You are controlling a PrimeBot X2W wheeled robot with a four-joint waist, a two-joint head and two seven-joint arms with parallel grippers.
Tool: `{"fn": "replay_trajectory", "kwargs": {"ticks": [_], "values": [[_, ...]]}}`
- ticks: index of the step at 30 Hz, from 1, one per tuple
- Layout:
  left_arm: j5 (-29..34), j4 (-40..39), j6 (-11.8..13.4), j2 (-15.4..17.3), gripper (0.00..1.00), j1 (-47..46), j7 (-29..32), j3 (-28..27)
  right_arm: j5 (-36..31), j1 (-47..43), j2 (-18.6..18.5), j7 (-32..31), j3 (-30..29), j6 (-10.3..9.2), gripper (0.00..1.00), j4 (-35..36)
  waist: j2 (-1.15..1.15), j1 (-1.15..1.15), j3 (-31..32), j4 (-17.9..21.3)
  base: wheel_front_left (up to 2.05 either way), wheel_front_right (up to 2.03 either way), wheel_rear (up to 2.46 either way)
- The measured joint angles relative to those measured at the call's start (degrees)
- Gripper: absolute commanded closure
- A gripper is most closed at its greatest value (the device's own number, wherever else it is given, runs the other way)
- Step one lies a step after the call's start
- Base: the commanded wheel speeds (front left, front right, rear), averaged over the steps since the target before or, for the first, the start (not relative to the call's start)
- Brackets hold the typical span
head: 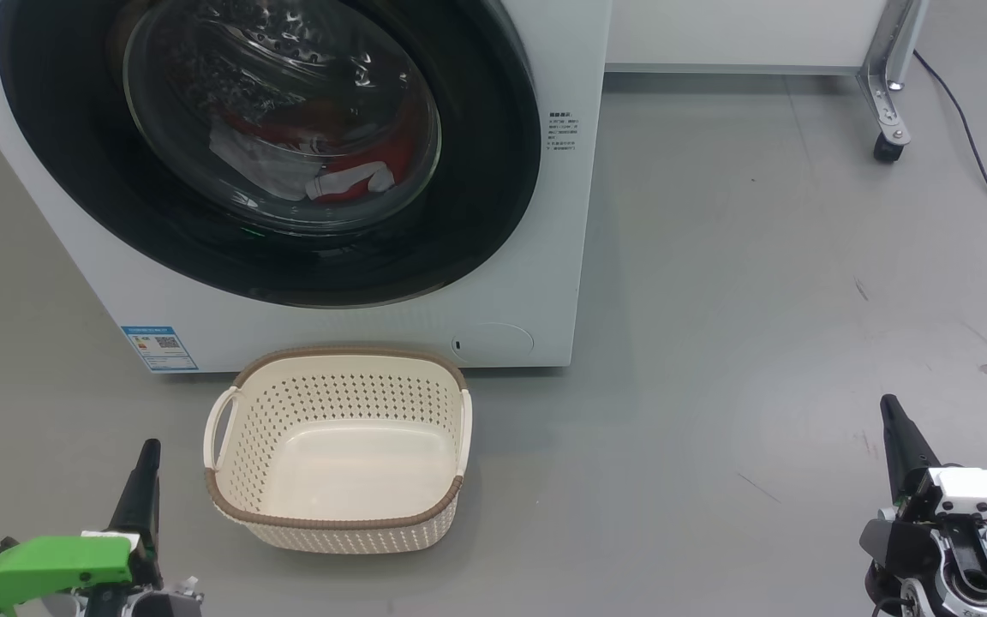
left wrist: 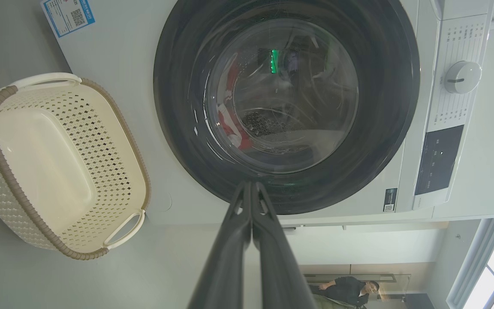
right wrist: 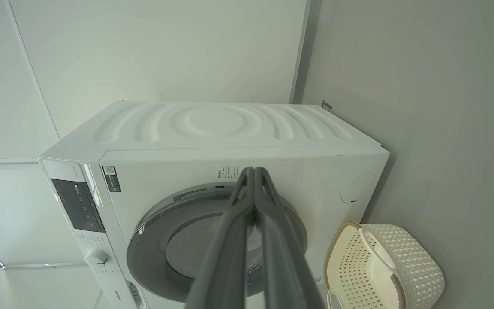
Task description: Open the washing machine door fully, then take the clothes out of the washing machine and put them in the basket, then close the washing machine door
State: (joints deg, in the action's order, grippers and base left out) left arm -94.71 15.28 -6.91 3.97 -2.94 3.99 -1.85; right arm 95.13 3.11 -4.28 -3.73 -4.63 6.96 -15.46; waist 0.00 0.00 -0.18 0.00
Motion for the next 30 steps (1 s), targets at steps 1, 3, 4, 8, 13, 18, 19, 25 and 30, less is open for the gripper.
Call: {"fn": "replay_trajectory", "kwargs": {"ticks": [1, 3, 4, 8, 13, 18, 19, 25, 30], "values": [[0.00, 0.00, 0.00, 0.00, 1.00, 0.00, 0.00, 0.00, 0.00, 0.00, 0.00, 0.00, -0.01, 0.00, 1.00, 0.00, 0.00, 0.00, 0.00, 0.00, 0.00, 0.00, 0.00], [0.00, 0.00, 0.00, -0.01, 1.00, 0.00, 0.01, 0.00, 0.00, 0.00, 0.01, 0.00, -0.01, 0.00, 1.00, 0.00, 0.00, 0.00, 0.00, 0.00, 0.00, 0.00, 0.00], [0.00, 0.00, 0.00, -0.01, 1.00, 0.00, 0.01, -0.01, 0.00, 0.00, 0.01, 0.00, -0.02, 0.00, 1.00, 0.00, 0.00, 0.00, 0.00, 0.00, 0.00, 0.00, 0.00], [0.00, 0.00, 0.00, -0.02, 1.00, 0.00, 0.01, -0.02, 0.00, 0.00, 0.02, -0.01, -0.04, 0.00, 1.00, 0.00, 0.00, 0.00, 0.00, 0.00, 0.00, 0.00, 0.00], [-0.01, 1.29, 0.05, -0.48, 0.00, 0.75, 0.02, 0.15, 0.02, -0.77, 0.63, 0.01, -0.01, -0.04, 0.00, -1.13, 0.00, 0.00, 0.01, 0.00, 0.00, 0.00, 0.00], [0.00, 2.98, 0.07, -1.65, 0.00, 2.86, -0.05, 0.52, 0.01, -3.09, 1.83, 0.09, 0.08, -0.05, 0.00, -2.81, 0.00, 0.00, 0.01, 0.01, 0.00, 0.00, 0.00], [0.01, 2.89, 0.05, -1.65, 0.00, 2.86, -0.12, 0.56, -0.01, -3.08, 1.79, 0.14, 0.04, -0.05, 0.00, -2.75, 0.00, 0.00, 0.01, 0.01, 0.00, 0.00, 0.00], [0.42, 2.65, 0.05, -1.65, 0.00, 2.85, -1.43, 1.69, -1.10, -3.08, 1.72, 1.38, -0.07, -0.05, 0.00, -2.33, 0.00, 0.00, -0.01, 0.04, 0.00, 0.00, 0.00], [0.42, 2.29, 0.05, -1.64, 0.00, 2.85, -2.55, 2.37, -1.97, -3.08, 1.68, 2.14, -0.35, -0.05, 0.00, -1.56, 0.00, 0.00, 0.01, 0.06, 0.00, 0.00, 0.00]]}}
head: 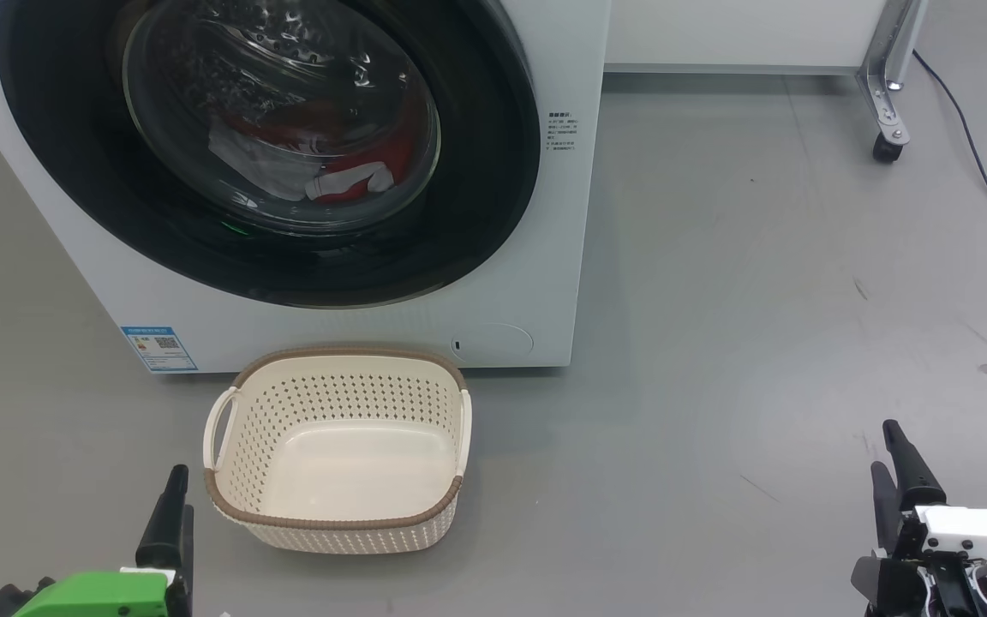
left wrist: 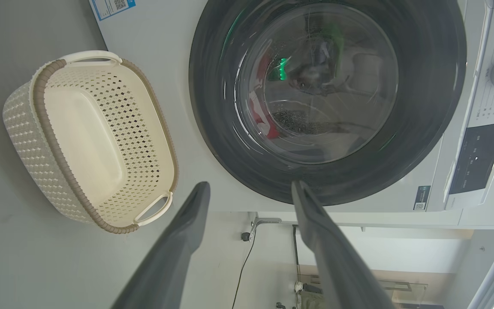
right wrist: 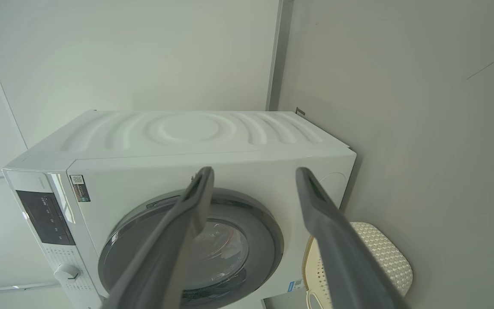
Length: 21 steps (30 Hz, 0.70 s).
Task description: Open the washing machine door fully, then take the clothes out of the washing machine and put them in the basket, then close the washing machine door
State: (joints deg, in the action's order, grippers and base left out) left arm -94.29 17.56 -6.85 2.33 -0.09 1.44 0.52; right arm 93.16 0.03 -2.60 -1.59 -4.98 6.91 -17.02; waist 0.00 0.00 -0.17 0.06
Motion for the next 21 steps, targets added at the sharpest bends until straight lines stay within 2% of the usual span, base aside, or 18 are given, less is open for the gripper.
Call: {"fn": "replay_trajectory", "kwargs": {"ticks": [14, 21], "values": [[0.96, -2.31, 0.00, 0.00, 0.00, -0.10, -2.32, 0.77, -3.21, 0.03, -0.20, 2.50, -0.37, 0.01, 0.00, 2.83, 0.00, 0.00, 0.17, -0.25, 0.00, 0.00, 0.00], [4.30, -4.12, 0.00, 0.01, 0.00, -0.25, -3.60, 1.34, -6.79, 0.11, -1.21, 3.78, -0.32, 0.01, 0.00, 5.38, 0.00, 0.00, 0.25, -0.46, 0.00, 0.00, 0.00]]}}
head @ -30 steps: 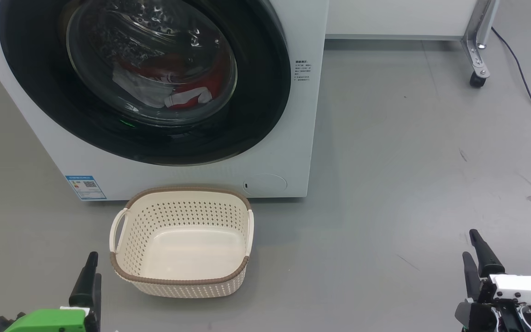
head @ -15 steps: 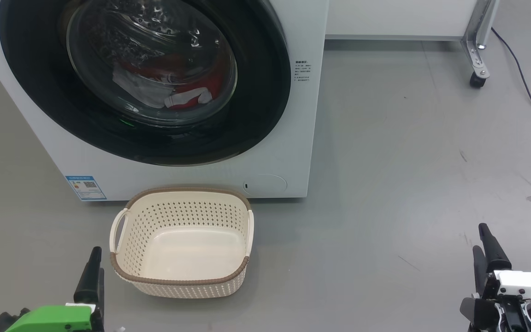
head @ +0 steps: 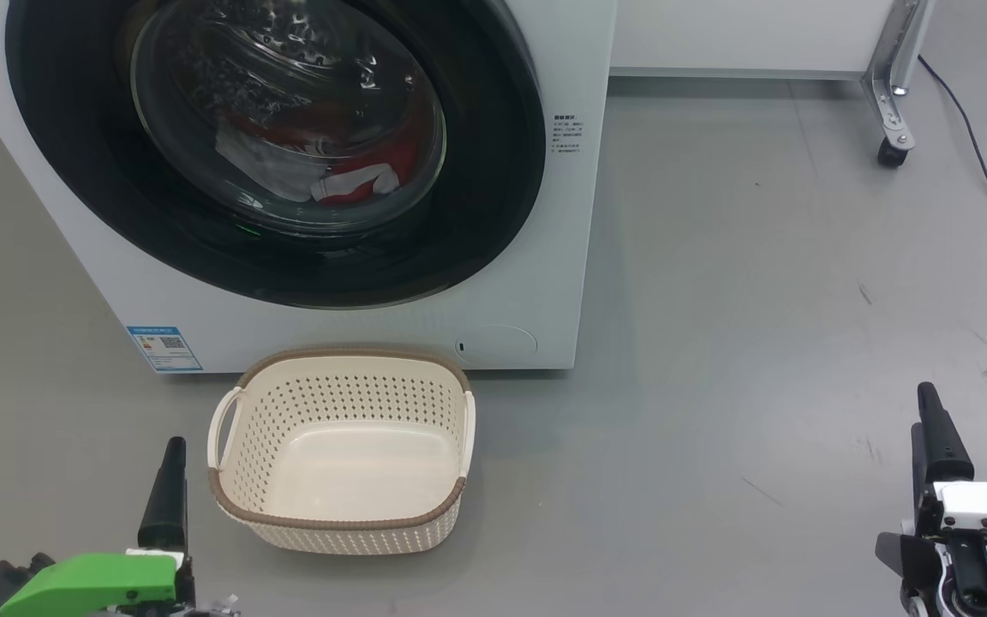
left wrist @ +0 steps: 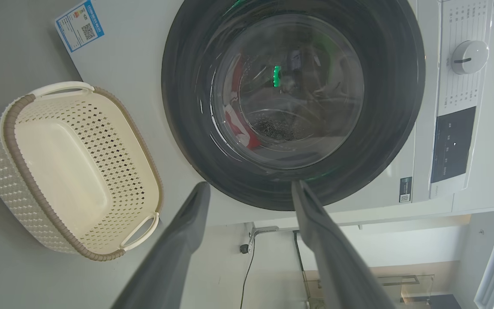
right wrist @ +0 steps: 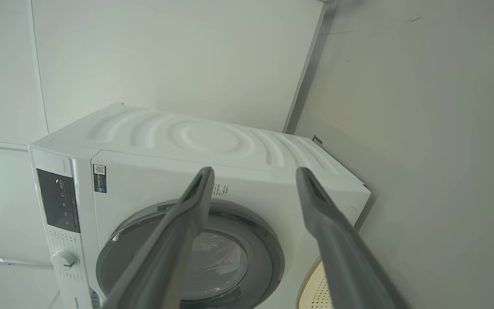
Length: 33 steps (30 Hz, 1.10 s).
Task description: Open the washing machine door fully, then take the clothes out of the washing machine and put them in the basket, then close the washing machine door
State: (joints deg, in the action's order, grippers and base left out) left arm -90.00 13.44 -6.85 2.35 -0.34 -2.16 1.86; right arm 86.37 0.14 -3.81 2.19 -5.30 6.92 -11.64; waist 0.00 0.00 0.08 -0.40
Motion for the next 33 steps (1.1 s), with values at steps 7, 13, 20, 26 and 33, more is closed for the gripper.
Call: {"fn": "replay_trajectory", "kwargs": {"ticks": [7, 13, 20, 26, 33], "values": [[6.80, -1.42, 0.00, 0.00, 0.00, -0.63, -1.11, 0.99, -4.21, 0.03, -0.73, 1.19, 0.67, 0.00, 0.00, 1.72, 0.00, 0.00, 0.06, -0.24, 0.00, 0.00, 0.00], [12.78, -1.85, 0.00, 0.01, 0.00, -0.65, -2.19, 2.93, -8.18, 0.03, -1.52, 2.40, 1.63, 0.00, 0.00, 3.00, 0.00, 0.00, 0.13, -0.41, 0.00, 0.00, 0.00], [20.52, -3.11, 0.70, 0.02, 0.00, -0.69, -3.55, 4.58, -14.25, -0.01, -2.91, 3.66, 2.91, 0.01, 0.00, 3.94, 0.00, 0.00, 0.12, -0.56, 0.00, 0.00, 0.00], [26.17, -3.59, 1.82, 0.03, 0.00, -0.79, -4.38, 6.57, -18.95, -0.12, -3.88, 4.32, 4.31, 0.00, 0.00, 4.34, 0.00, 0.00, 0.08, -0.70, 0.00, 0.00, 0.00], [34.70, -3.64, 4.07, 0.05, 0.00, -0.79, -5.64, 9.47, -24.88, -0.24, -4.92, 5.58, 6.24, -0.55, 0.00, 4.65, 0.00, 0.00, 0.02, -0.96, 0.00, 0.00, 0.00]]}}
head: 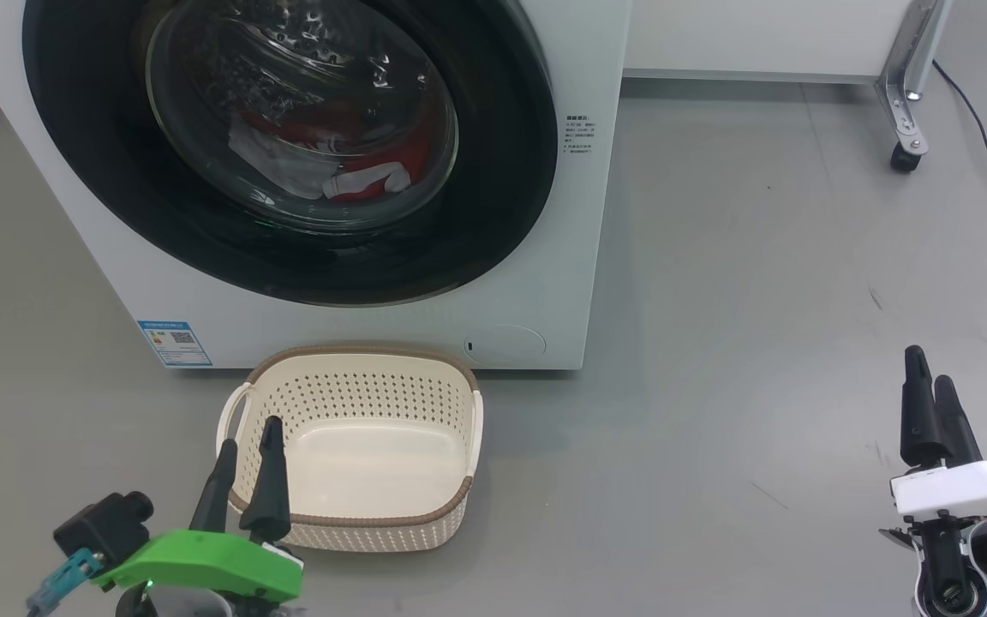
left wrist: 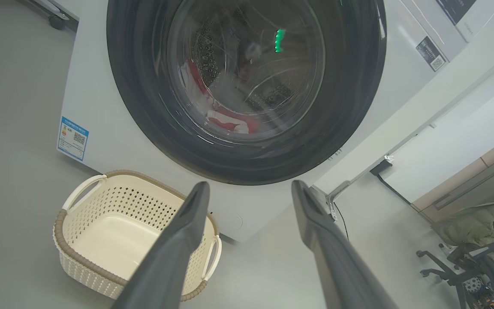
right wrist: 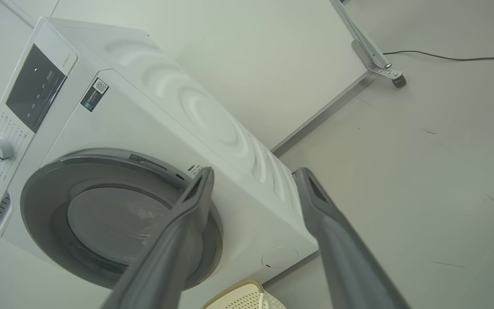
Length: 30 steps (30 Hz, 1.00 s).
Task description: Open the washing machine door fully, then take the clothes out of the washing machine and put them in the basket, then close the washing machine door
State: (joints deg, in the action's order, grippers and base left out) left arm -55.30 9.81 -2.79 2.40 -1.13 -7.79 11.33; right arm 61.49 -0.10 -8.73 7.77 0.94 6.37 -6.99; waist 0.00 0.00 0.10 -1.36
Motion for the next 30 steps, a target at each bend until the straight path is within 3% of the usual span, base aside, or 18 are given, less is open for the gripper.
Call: {"fn": "replay_trajectory", "kwargs": {"ticks": [6, 18, 30], "values": [[7.60, 0.23, 1.69, 0.01, 0.00, -0.01, -0.97, 2.54, -5.23, -0.36, -1.02, 0.47, 2.66, -0.05, 0.00, 0.05, 0.00, 0.00, -0.06, -0.24, 0.00, 0.00, 0.00], [22.79, 2.41, 5.56, 0.05, 0.00, -0.09, -3.11, 7.58, -16.17, -0.42, -3.10, 1.45, 6.41, -2.01, 0.00, -0.24, 0.00, 0.00, 0.01, -0.47, 0.00, 0.00, 0.00], [30.28, 4.34, 8.15, 0.10, 0.00, -0.09, -5.35, 10.42, -24.66, -0.42, -4.10, 1.83, 9.91, -3.72, 0.00, -1.24, 0.00, 0.00, 0.08, -0.36, 0.00, 0.00, 0.00]]}}
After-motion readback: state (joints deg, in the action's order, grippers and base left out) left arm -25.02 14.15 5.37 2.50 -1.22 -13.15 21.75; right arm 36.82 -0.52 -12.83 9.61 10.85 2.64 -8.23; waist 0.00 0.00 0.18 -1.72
